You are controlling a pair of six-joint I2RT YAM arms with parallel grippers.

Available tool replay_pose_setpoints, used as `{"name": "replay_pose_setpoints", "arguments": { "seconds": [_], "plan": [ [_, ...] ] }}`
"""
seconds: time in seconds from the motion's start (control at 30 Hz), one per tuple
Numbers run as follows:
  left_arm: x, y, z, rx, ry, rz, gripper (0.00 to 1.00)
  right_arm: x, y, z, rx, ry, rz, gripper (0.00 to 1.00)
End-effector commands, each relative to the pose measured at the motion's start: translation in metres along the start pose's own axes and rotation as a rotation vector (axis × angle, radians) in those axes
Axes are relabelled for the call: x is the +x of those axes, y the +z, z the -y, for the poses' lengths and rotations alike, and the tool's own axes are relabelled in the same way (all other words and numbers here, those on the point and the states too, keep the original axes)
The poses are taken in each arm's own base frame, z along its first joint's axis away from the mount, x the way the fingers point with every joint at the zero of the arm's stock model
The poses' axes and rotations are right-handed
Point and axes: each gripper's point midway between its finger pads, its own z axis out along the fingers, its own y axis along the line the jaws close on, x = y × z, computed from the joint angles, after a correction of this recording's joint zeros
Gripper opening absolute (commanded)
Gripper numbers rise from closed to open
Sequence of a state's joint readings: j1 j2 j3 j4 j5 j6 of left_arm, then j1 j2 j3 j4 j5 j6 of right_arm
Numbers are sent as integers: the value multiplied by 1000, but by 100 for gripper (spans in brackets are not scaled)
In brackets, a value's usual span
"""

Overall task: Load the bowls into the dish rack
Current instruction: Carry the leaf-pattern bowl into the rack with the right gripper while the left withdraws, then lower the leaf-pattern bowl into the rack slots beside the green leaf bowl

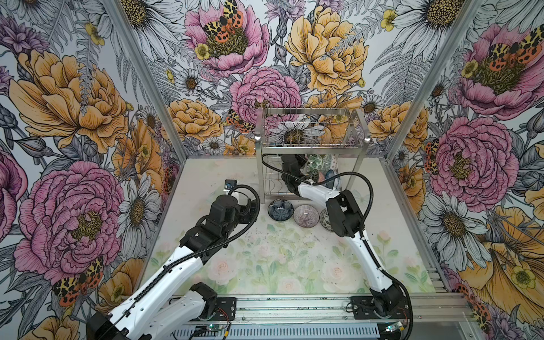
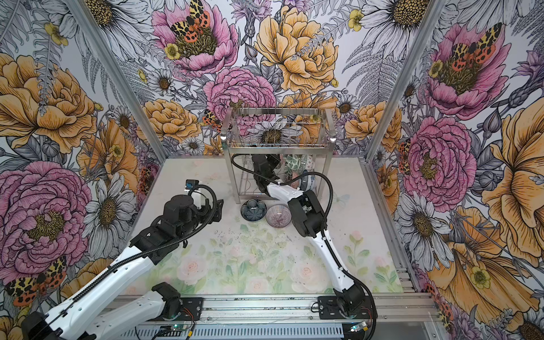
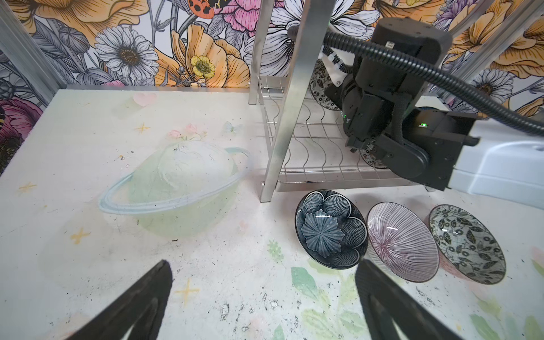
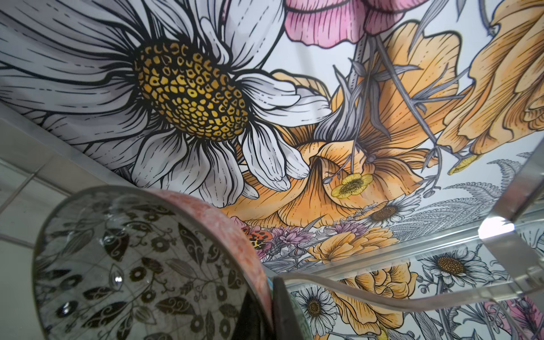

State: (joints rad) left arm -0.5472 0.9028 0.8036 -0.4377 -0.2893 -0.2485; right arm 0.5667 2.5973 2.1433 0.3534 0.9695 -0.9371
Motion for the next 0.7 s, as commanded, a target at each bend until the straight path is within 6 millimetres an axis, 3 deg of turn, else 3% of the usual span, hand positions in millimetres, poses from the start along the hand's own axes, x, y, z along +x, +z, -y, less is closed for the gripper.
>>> {"name": "replay_pose_setpoints", "arguments": {
  "seconds": [0.0,0.33,0.67],
  "plan": [
    [1,-1,1,23,13,6,99,-7,9,19,47,41,-7,0],
    [2,1,-1,22,9,1,99,9,29,7,56,4,-56,0],
    [3,2,-2,21,8,-4,99,17,29,-7,33,-37,-76,0]
  ]
}}
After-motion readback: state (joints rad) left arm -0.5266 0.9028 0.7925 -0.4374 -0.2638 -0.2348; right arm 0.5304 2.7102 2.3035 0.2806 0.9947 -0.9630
